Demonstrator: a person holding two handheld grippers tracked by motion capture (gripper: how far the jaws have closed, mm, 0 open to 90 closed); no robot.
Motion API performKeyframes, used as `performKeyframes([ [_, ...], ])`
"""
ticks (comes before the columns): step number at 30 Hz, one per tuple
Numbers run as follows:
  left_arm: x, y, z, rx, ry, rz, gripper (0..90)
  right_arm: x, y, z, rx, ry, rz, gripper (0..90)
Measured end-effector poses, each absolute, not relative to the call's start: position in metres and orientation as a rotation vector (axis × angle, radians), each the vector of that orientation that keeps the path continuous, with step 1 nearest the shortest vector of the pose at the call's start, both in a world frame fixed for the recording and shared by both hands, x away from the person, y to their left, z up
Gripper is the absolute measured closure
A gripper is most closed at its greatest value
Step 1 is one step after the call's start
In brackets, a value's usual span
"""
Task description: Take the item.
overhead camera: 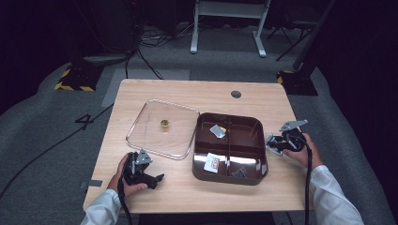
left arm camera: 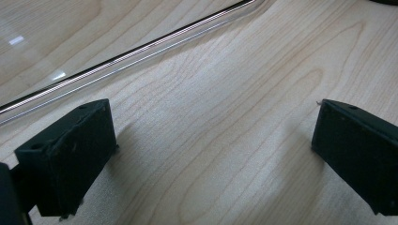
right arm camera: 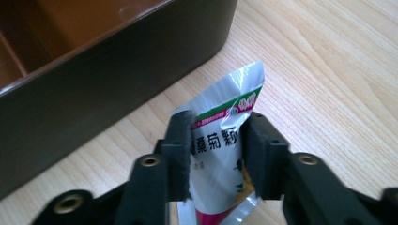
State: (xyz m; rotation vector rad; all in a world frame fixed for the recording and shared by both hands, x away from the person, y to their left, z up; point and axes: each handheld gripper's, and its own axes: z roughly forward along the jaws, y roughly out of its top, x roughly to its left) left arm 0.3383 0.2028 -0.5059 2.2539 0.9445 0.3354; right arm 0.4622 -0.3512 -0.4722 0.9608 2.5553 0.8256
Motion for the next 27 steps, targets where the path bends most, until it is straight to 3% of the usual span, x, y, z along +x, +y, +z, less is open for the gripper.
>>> performKeyframes([
  [1,0.338,0.203,-0.506,2.254,0.945,0.335,0.3,0.463,-0.350,-0.473,0.963,2.555,0.825,57.9],
  [8,0.338,0.203,-0.506,2.254,0.945,0.335,0.3,0.464,-0.350,-0.474,0.979,2.541,0.814,52.0],
  [15,0.338,0.203,-0.506,2.254,0.944,0.336,0.3,0.466,-0.354,-0.475,1.024,2.508,0.796,31.5],
  [27,0.338,0.203,-0.506,2.254,0.944,0.336,0.3,0.459,-0.364,-0.463,1.027,2.440,0.858,25.2],
])
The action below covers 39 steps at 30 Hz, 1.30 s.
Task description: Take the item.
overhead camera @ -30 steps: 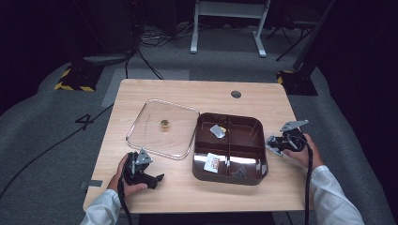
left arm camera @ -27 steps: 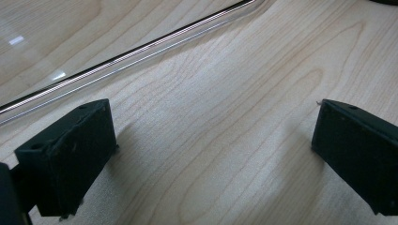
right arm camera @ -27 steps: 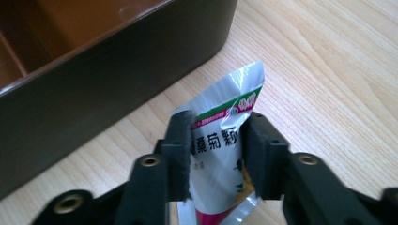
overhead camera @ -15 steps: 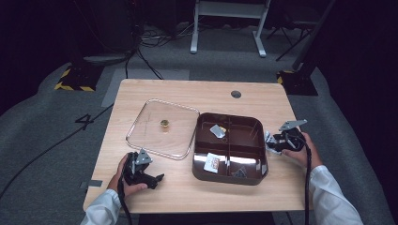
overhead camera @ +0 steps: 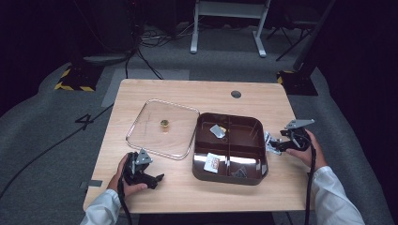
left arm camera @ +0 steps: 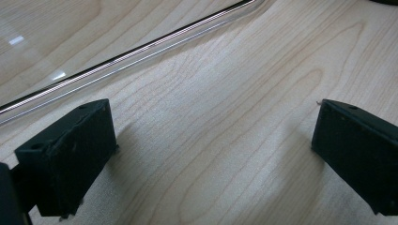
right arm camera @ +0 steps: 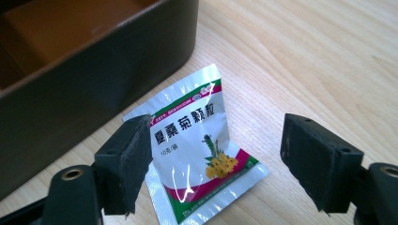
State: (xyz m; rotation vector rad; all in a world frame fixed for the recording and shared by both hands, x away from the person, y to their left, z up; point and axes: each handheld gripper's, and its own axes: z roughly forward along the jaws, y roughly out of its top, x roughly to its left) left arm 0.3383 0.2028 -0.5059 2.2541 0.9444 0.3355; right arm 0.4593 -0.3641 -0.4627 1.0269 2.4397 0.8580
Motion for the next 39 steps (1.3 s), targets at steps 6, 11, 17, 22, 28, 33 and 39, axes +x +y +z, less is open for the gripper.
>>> performKeyframes([
  [6,0.338,0.203,-0.506,2.254,0.944,0.336,0.3,0.452,-0.366,-0.454,1.005,2.420,0.888,24.4],
  [11,0.338,0.203,-0.506,2.254,0.944,0.336,0.3,0.448,-0.367,-0.451,0.996,2.424,0.891,24.4],
  [17,0.338,0.203,-0.506,2.254,0.944,0.336,0.3,0.440,-0.370,-0.448,0.975,2.430,0.907,25.0],
  [22,0.338,0.203,-0.506,2.254,0.944,0.335,0.3,0.433,-0.372,-0.446,0.962,2.430,0.906,24.9],
  [28,0.338,0.203,-0.506,2.254,0.944,0.335,0.3,0.423,-0.374,-0.447,0.951,2.430,0.890,24.3],
  [33,0.338,0.203,-0.506,2.254,0.944,0.336,0.3,0.412,-0.379,-0.449,0.943,2.423,0.873,24.2],
  [39,0.338,0.203,-0.506,2.254,0.944,0.335,0.3,0.403,-0.385,-0.451,0.945,2.417,0.873,24.0],
])
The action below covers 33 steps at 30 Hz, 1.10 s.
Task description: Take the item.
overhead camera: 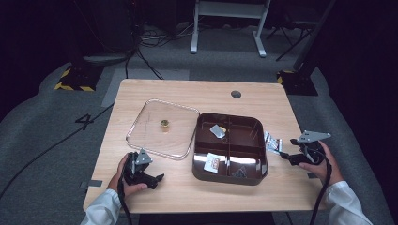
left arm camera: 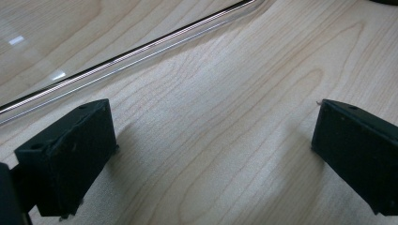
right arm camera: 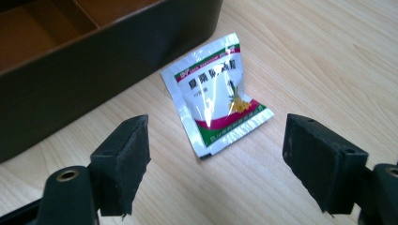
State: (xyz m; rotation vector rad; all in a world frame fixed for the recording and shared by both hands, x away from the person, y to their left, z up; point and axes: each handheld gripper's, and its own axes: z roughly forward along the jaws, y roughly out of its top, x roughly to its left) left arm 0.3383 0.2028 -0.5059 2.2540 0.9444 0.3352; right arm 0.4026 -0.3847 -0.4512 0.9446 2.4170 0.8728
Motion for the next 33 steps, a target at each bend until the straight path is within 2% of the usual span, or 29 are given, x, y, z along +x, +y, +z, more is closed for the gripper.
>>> performKeyframes([
  [18,0.338,0.203,-0.506,2.254,0.944,0.336,0.3,0.379,-0.400,-0.480,0.994,2.428,0.823,22.4],
  [33,0.338,0.203,-0.506,2.254,0.944,0.335,0.3,0.355,-0.418,-0.502,1.148,2.321,1.011,20.6],
])
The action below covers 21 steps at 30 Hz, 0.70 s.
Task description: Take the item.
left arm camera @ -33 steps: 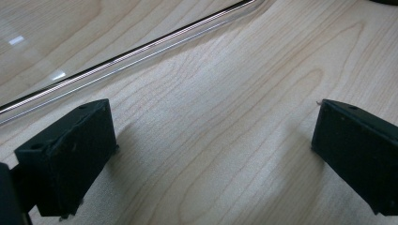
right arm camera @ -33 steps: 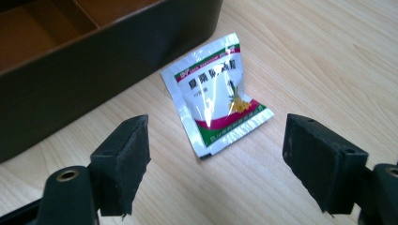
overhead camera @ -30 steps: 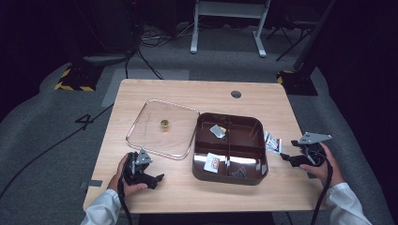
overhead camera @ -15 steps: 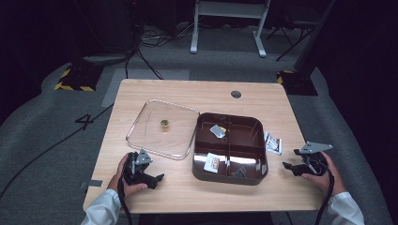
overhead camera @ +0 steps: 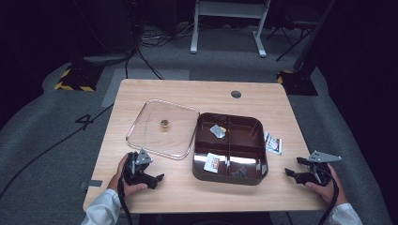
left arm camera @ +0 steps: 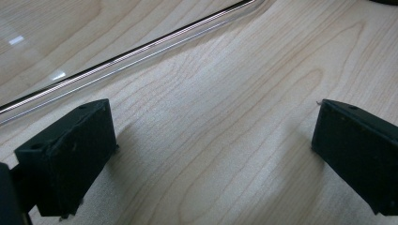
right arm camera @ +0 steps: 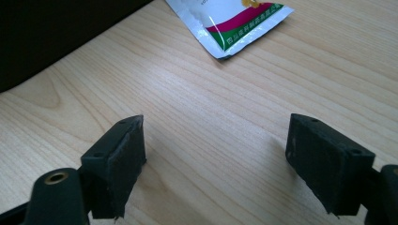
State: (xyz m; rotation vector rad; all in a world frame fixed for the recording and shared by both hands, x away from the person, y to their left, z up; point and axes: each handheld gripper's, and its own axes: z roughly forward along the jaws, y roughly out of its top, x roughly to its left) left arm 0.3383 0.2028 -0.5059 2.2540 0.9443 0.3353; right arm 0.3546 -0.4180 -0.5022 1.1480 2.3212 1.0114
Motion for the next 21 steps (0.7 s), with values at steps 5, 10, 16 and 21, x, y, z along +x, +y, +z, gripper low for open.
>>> performKeyframes([
  [5,0.3383,0.2028,-0.5059,2.256,0.944,0.335,0.3,0.3511,-0.4191,-0.5036,1.165,2.291,1.016,20.4],
  [10,0.3383,0.2028,-0.5059,2.256,0.944,0.335,0.3,0.3493,-0.4192,-0.5037,1.177,2.280,1.010,20.0],
  [16,0.3383,0.2028,-0.5060,2.254,0.943,0.336,0.3,0.3495,-0.4189,-0.5038,1.183,2.276,1.009,19.9],
  [21,0.3388,0.2030,-0.5058,2.258,0.941,0.329,0.1,0.3498,-0.4184,-0.5039,1.193,2.267,1.007,19.9],
])
